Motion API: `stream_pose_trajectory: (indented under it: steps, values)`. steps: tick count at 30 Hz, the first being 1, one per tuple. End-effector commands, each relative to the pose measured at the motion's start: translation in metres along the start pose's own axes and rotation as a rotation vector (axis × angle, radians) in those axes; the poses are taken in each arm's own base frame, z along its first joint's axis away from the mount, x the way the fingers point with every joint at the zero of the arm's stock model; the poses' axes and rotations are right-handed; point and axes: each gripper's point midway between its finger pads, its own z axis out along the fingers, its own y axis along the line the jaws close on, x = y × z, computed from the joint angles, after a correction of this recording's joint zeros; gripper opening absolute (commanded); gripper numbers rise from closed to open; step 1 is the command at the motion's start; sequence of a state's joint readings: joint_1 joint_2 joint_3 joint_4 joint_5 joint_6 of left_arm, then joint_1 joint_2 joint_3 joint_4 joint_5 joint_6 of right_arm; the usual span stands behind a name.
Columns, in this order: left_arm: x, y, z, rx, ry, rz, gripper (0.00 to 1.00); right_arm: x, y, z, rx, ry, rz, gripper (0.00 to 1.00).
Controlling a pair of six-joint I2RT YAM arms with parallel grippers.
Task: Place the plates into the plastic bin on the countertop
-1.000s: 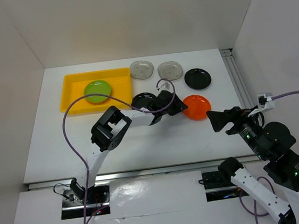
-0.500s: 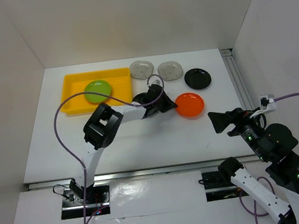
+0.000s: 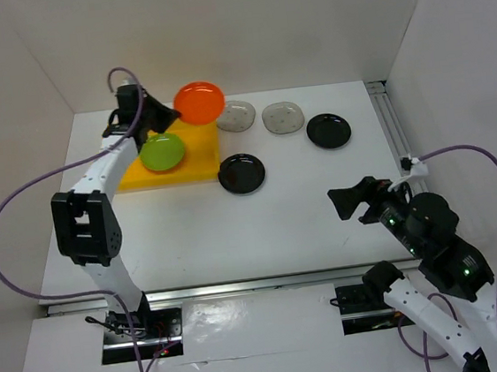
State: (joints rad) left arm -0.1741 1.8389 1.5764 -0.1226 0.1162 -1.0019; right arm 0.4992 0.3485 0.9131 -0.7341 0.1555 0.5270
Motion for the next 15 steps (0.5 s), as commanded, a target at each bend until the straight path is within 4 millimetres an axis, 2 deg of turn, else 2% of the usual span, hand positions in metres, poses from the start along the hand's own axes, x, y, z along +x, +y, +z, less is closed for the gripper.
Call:
stream_pose_trajectory:
  steps: [1,2,3,5,7,8,9,11,13,14,15]
  values:
    - [-0.019,0.087,-0.021,-0.211,0.020,-0.013,0.00,0.008,0.015,0.024,-0.076,0.026,0.002,1.00]
    - [-0.031,0.091,-0.026,-0.215,-0.003,-0.014,0.00,0.012,0.017,0.032,-0.093,0.025,0.003,1.00]
    - [-0.048,0.109,-0.032,-0.248,-0.028,-0.027,0.00,0.014,0.019,0.035,-0.104,0.024,0.016,1.00]
    - [-0.061,0.124,-0.038,-0.273,-0.046,-0.031,0.00,0.023,0.021,0.046,-0.121,0.044,0.015,1.00]
    - [-0.072,0.148,-0.042,-0.338,-0.052,-0.028,0.00,0.042,0.014,0.070,-0.115,0.070,-0.009,1.00]
    - [-0.074,0.154,-0.042,-0.355,-0.046,-0.029,0.00,0.050,0.010,0.080,-0.103,0.089,-0.025,1.00]
    - [-0.079,0.165,-0.045,-0.386,-0.052,-0.033,0.00,0.066,0.004,0.100,-0.081,0.127,-0.038,1.00]
    - [-0.083,0.174,-0.046,-0.409,-0.054,-0.030,0.00,0.080,-0.002,0.119,-0.062,0.164,-0.039,1.00]
    - [-0.082,0.185,-0.049,-0.438,-0.050,-0.030,0.00,0.085,-0.001,0.141,-0.083,0.157,-0.003,1.00]
    - [-0.079,0.188,-0.049,-0.445,-0.042,-0.033,0.00,0.101,-0.014,0.159,-0.051,0.203,0.004,1.00]
    - [-0.079,0.188,-0.049,-0.445,-0.040,-0.024,0.02,0.108,-0.013,0.167,-0.076,0.236,0.032,1.00]
